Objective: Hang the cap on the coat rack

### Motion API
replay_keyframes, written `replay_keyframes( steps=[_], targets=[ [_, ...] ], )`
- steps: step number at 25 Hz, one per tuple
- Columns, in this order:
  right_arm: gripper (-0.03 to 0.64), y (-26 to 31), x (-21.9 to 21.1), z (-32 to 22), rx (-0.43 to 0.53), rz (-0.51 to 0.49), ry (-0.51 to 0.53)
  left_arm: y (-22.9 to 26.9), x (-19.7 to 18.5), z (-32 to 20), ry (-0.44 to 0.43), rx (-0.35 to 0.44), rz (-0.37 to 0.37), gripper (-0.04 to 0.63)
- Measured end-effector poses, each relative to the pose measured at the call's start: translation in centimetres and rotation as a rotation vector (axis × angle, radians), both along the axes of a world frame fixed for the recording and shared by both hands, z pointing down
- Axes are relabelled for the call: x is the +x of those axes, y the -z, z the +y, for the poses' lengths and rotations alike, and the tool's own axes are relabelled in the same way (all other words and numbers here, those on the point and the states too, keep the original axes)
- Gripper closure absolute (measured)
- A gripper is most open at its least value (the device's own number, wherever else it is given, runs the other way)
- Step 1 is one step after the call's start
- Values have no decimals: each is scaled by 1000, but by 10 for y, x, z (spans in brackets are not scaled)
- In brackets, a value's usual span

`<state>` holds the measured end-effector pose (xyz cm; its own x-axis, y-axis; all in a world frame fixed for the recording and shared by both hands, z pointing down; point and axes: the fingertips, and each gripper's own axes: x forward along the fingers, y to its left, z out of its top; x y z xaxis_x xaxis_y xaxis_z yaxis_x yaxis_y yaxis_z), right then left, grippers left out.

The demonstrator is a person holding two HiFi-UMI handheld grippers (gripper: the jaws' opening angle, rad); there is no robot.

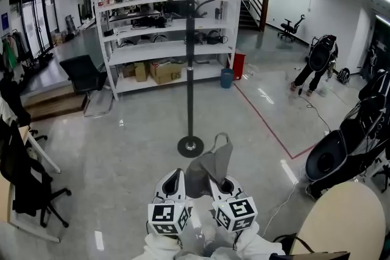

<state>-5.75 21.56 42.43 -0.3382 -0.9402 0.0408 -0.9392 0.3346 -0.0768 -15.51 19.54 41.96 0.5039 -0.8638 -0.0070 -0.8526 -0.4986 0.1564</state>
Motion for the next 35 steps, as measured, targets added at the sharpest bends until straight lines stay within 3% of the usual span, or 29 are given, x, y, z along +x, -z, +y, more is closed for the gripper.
replay_keyframes(
  steps=[21,35],
  targets=[
    [595,7,25,-99,12,9,25,-4,30,-98,12,-16,-4,595],
    [595,7,67,-179,24,4,55,-6,72,-176,36,-13,-11,595]
  ],
)
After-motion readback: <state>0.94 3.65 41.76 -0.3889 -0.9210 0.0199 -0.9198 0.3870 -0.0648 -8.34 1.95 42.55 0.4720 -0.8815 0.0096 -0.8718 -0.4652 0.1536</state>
